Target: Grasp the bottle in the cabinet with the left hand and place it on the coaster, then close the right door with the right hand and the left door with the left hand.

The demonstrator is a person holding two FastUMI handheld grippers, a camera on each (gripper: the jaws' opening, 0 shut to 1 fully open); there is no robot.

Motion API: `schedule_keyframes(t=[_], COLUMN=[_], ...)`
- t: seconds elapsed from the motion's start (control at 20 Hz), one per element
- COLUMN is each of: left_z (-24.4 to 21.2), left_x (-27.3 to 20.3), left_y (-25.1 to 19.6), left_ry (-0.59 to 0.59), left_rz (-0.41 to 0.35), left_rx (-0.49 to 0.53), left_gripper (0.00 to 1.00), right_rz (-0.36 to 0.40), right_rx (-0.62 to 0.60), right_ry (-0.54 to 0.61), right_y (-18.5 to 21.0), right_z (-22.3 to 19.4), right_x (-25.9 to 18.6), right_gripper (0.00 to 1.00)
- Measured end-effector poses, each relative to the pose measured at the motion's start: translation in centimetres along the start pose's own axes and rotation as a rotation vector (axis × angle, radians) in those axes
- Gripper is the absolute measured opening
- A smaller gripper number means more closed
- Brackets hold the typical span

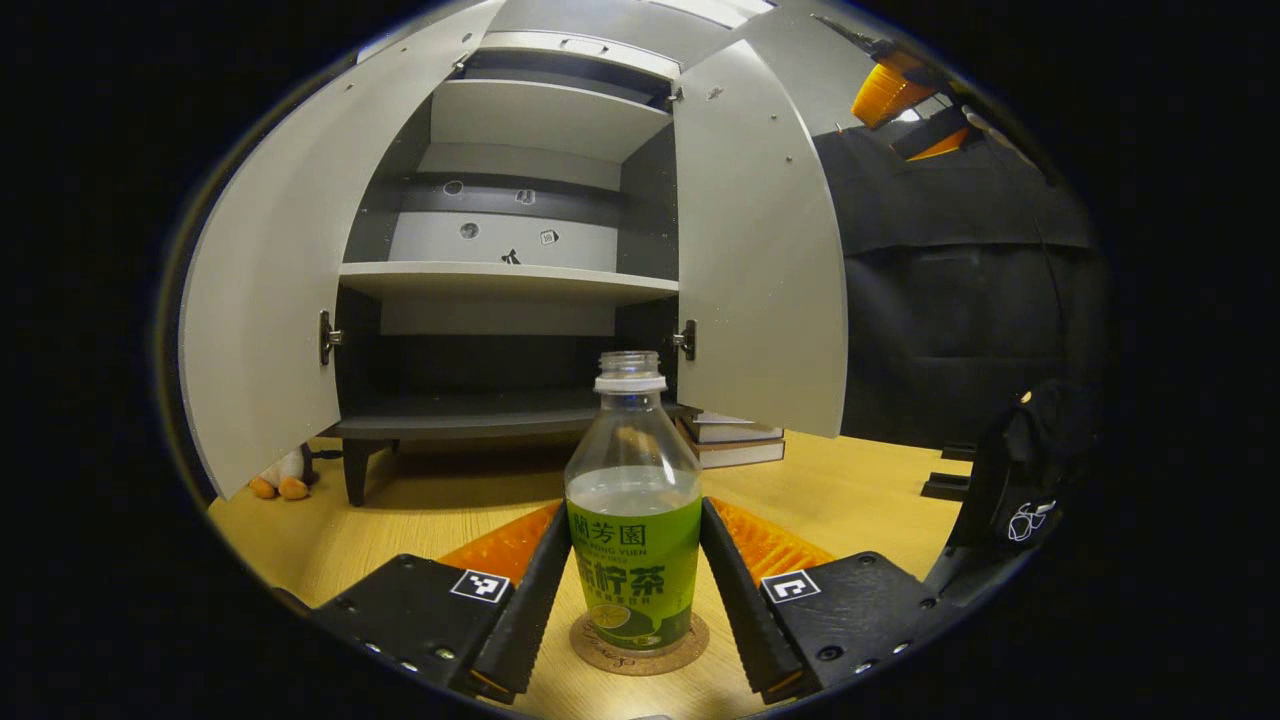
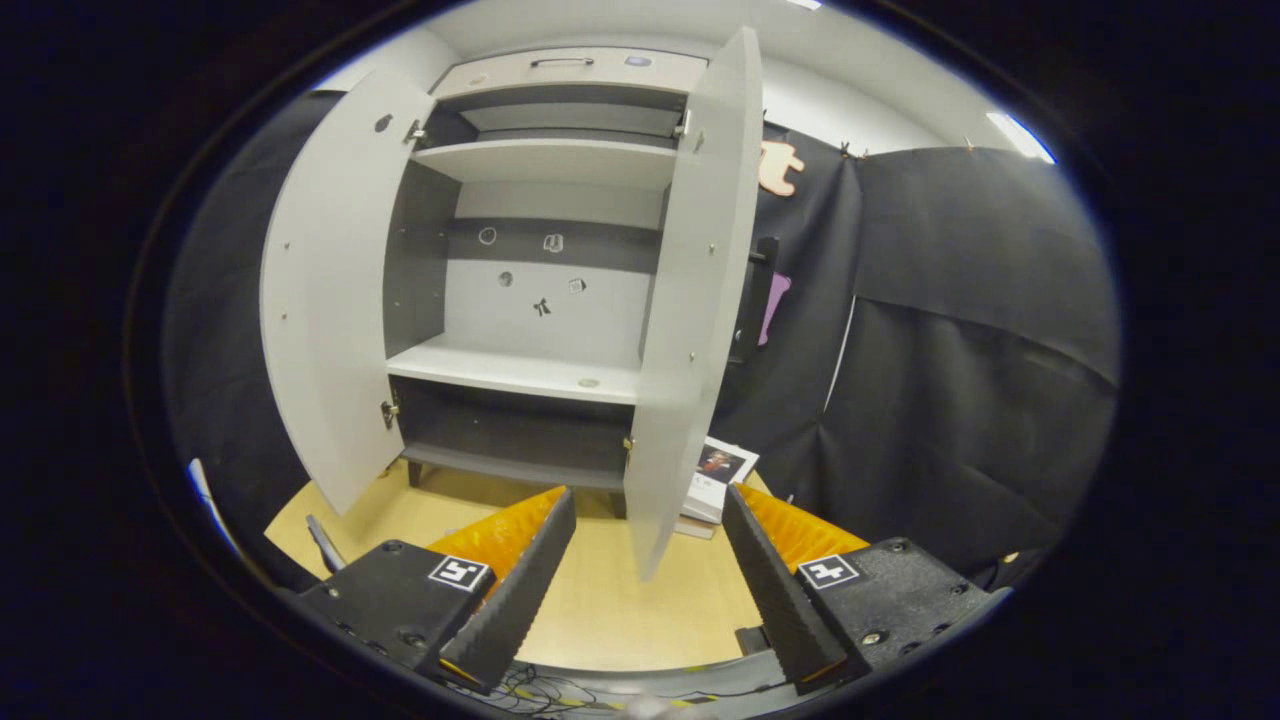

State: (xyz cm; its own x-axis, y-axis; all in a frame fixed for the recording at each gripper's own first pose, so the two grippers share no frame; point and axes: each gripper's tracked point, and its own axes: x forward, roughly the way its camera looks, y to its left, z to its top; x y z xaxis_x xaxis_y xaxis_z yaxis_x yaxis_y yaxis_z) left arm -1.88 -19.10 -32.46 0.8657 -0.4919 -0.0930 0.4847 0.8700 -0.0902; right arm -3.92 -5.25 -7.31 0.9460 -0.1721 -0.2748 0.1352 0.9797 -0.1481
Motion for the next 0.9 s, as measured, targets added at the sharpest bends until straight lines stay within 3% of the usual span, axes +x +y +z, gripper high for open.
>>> schedule_keyframes(t=[0.05,0.25,0.4,0.75,0.9], left_z=[-0.2,0.2,2.1,10.5,14.4], left_x=[0.0,-0.5,-0.8,-1.8,-2.5], left_y=[-0.2,-0.5,0.2,0.5,1.0], left_ry=[0.006,0.001,-0.026,-0.139,-0.155], left_rz=[-0.003,0.000,0.034,0.057,0.098], left_rx=[0.011,0.024,0.070,0.067,0.017], left_gripper=[0.76,0.77,0.97,0.96,0.96], right_rz=[0.002,0.023,0.029,0.035,0.032], right_rx=[-0.005,-0.015,-0.013,0.018,0.045], right_ry=[0.007,0.026,0.025,0.000,-0.017], right_y=[0.2,1.2,1.5,1.6,1.2], right_z=[-0.2,-0.6,-0.6,-0.4,-0.6], right_x=[0.0,0.2,0.2,-0.2,-0.4], right_gripper=[0.97,0.98,0.98,0.98,0.98])
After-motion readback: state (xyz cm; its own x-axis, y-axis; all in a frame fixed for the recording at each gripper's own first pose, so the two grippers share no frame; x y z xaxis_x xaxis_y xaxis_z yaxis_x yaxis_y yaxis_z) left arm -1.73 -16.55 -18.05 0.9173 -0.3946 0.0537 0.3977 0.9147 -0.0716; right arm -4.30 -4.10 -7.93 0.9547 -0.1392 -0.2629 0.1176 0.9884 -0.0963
